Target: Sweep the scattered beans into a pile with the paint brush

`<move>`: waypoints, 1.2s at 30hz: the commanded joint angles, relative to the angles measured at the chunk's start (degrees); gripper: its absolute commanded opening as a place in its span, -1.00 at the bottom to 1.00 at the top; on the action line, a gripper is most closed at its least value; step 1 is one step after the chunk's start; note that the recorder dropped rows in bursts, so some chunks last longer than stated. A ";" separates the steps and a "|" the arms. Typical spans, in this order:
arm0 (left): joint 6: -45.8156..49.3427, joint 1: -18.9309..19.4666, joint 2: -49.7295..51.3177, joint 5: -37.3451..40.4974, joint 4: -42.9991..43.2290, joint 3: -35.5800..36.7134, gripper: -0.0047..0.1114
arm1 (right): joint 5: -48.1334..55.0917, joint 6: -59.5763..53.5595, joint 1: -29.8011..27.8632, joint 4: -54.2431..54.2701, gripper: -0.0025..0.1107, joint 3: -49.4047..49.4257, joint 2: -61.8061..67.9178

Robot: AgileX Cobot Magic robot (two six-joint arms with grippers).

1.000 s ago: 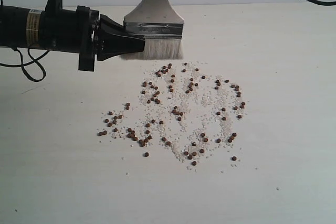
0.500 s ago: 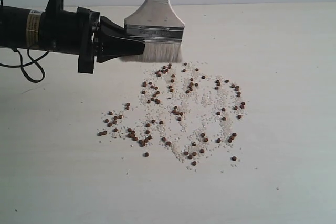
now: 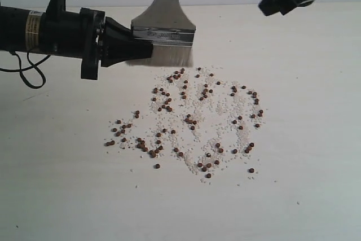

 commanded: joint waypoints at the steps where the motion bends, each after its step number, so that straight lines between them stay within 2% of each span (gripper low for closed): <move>1: -1.19 3.36 0.23 -0.94 -0.18 0.31 -0.92 | -0.13 -28.34 -3.47 30.22 -0.96 3.04 1.57; 5: 0.53 5.03 2.08 -0.94 -0.83 0.31 -0.92 | 3.99 -40.19 -4.90 43.53 -0.96 3.91 3.13; 7: 1.64 5.28 3.55 -0.94 -1.57 0.31 -0.92 | 6.44 -46.44 -3.40 51.25 -0.96 3.91 5.28; 11: 1.76 5.28 4.19 -0.94 -0.75 0.31 -0.92 | 3.65 -47.32 -1.18 60.31 -0.85 3.91 8.78; 16: 1.88 5.28 4.19 -0.94 -0.22 0.31 -0.92 | -2.02 -49.83 0.75 62.74 -0.28 3.91 12.29; 18: 2.19 5.28 4.19 -0.94 0.02 0.31 -0.92 | -2.02 -49.57 0.75 64.64 -0.13 3.91 12.74; 26: 3.09 5.28 4.19 -0.94 0.97 0.31 -0.92 | 3.39 -55.49 1.05 67.46 0.16 3.91 13.39; 36: 3.41 5.28 4.19 -0.94 1.02 0.31 -0.92 | 11.85 -61.51 1.05 68.81 0.17 3.91 17.83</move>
